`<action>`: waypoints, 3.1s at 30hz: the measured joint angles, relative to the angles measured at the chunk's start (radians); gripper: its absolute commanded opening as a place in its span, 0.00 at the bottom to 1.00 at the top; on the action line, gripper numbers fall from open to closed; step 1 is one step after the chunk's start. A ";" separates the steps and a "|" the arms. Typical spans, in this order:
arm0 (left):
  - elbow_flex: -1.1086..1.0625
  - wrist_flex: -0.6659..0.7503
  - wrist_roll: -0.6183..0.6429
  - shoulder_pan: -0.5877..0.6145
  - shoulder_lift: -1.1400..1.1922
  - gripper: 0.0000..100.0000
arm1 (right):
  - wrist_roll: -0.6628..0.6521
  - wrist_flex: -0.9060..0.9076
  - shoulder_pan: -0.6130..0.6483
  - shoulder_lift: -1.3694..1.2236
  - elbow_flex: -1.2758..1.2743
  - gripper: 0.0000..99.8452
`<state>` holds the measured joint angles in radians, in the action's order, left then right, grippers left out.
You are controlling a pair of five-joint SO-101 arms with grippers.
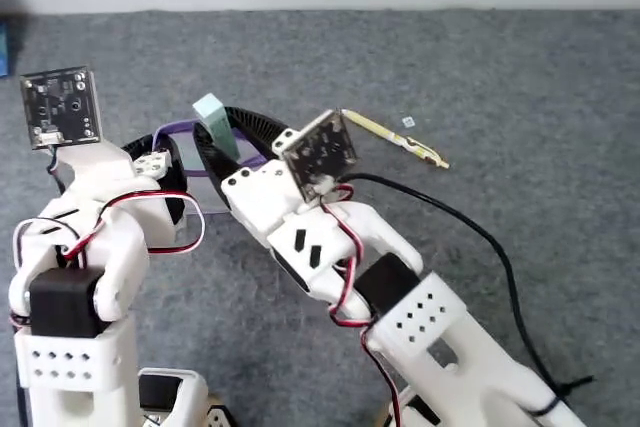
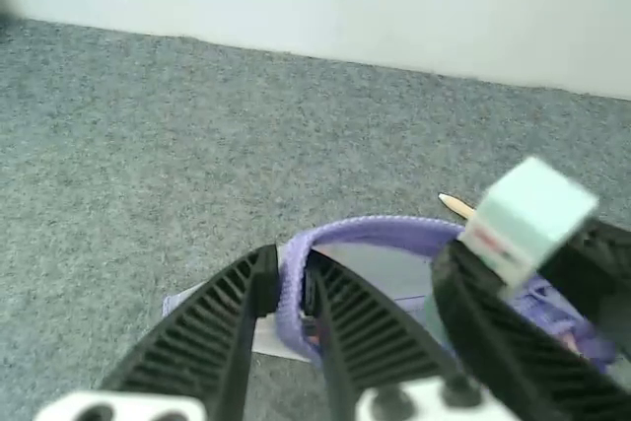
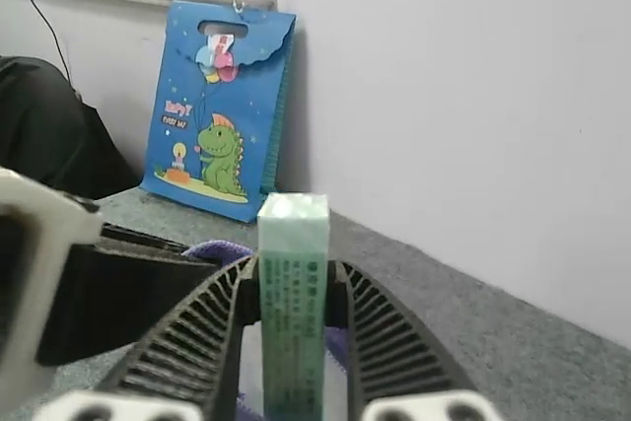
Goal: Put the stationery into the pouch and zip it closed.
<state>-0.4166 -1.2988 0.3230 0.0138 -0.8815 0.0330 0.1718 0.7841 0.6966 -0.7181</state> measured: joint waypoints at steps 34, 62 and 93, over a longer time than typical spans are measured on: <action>-0.015 -0.002 0.000 0.002 0.000 0.01 | 0.216 0.517 -0.051 -0.149 0.457 0.01; -0.017 0.002 0.000 0.002 0.000 0.01 | 0.222 0.898 -0.072 -0.249 0.767 0.01; -0.018 0.002 0.000 0.002 0.000 0.01 | 0.037 1.059 -0.374 -0.215 0.692 0.01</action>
<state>-0.4350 -1.2973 0.3230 0.0153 -0.8815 0.0698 1.2306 0.4097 0.4818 -0.0261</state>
